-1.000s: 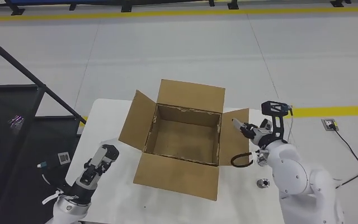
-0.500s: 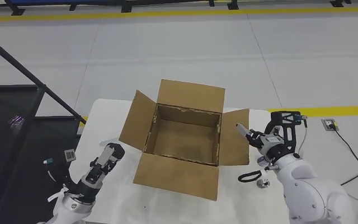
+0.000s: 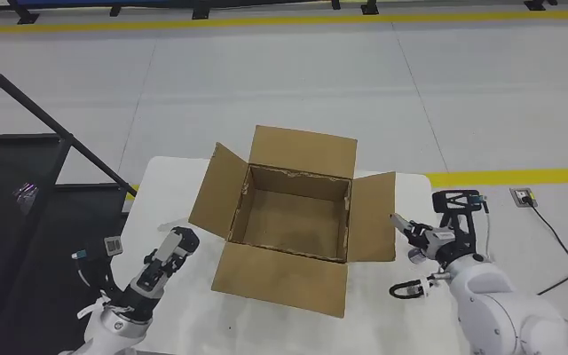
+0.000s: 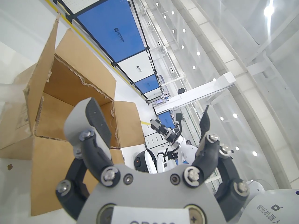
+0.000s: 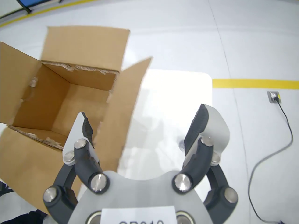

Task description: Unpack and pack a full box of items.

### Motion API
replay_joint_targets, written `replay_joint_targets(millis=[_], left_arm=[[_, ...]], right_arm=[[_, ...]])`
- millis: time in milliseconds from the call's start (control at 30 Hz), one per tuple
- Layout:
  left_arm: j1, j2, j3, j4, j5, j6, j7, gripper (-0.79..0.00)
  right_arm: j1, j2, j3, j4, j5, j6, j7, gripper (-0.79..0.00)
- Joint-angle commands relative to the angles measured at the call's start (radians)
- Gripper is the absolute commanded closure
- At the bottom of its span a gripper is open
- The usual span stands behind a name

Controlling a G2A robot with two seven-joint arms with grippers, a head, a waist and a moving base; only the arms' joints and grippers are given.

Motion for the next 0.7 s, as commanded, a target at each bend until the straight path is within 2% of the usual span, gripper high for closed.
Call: replay_joint_targets(millis=[0, 133, 300, 667], left_arm=[[-0.009, 0.002, -0.001, 0.005, -0.007, 0.003, -0.007, -0.785], [-0.034, 0.007, 0.006, 0.020, -0.013, 0.014, -0.018, -0.785], [-0.067, 0.011, 0.021, 0.042, -0.008, 0.027, -0.020, -0.785], [-0.088, 0.019, 0.020, 0.074, -0.017, 0.023, 0.007, -0.785]], right_arm=[[-0.044, 0.005, 0.054, 0.005, 0.005, -0.023, 0.038, -0.785], [-0.118, 0.013, 0.147, 0.038, 0.058, -0.088, 0.089, -0.785], [-0.172, 0.026, 0.164, 0.120, 0.060, -0.223, 0.157, -0.785], [-0.099, 0.029, 0.059, 0.383, 0.040, -0.186, 0.148, -0.785]])
